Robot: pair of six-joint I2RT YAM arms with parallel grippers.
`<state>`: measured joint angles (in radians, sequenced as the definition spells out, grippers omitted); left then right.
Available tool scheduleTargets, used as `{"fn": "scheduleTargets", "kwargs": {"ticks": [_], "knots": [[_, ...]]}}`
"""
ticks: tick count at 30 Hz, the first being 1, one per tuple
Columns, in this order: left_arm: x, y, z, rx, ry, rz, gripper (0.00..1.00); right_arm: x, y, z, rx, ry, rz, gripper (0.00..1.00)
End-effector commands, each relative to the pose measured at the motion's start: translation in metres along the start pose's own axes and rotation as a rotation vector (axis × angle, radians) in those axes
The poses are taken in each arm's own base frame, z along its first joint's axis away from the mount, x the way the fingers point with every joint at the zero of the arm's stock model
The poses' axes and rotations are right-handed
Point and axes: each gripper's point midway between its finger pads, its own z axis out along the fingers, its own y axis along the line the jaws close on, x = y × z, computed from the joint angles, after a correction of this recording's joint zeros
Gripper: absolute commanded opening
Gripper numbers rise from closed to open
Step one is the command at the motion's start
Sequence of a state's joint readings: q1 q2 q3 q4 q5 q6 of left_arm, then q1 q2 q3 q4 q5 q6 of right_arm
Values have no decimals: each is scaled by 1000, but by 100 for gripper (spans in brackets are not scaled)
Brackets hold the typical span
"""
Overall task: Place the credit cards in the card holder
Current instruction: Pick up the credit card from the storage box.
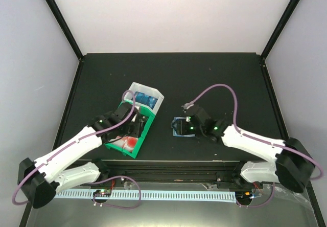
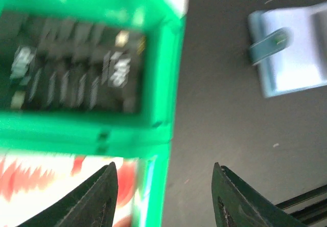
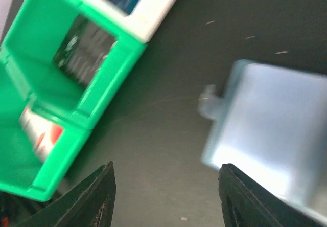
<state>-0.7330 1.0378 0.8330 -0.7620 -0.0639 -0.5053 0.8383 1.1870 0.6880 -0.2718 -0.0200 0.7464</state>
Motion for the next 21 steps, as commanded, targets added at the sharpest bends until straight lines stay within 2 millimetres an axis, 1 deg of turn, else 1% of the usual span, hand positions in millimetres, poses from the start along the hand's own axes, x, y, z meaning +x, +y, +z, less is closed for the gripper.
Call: {"fn": "scheduleTargets", "kwargs": {"ticks": [1, 2, 4, 5, 7, 10, 13, 14, 16, 18, 19, 21], "knots": [[48, 43, -12, -106, 129, -144, 51, -3, 75, 18, -204, 4, -62, 58], [53, 47, -12, -116, 138, -173, 49, 4, 86, 25, -219, 27, -83, 58], [55, 48, -11, -119, 152, -214, 47, 13, 100, 40, -239, 61, -100, 59], [57, 53, -10, -139, 168, -245, 46, 18, 106, 47, -253, 84, -103, 59], [63, 60, -1, -173, 209, -270, 43, 24, 113, 56, -268, 104, -102, 59], [65, 68, 15, -200, 248, -271, 39, 28, 114, 68, -270, 116, -82, 59], [62, 86, 29, -302, 249, -242, 37, 33, 107, 81, -237, 130, -74, 59], [58, 88, 33, -312, 234, -233, 37, 35, 104, 84, -225, 133, -69, 59], [47, 85, 39, -293, 212, -228, 38, 36, 99, 88, -200, 131, -62, 59], [33, 80, 45, -271, 185, -205, 43, 35, 95, 89, -184, 122, -65, 59], [28, 81, 49, -280, 172, -194, 46, 34, 93, 90, -176, 115, -65, 60], [18, 80, 57, -284, 164, -158, 48, 33, 89, 93, -163, 106, -64, 60]]}}
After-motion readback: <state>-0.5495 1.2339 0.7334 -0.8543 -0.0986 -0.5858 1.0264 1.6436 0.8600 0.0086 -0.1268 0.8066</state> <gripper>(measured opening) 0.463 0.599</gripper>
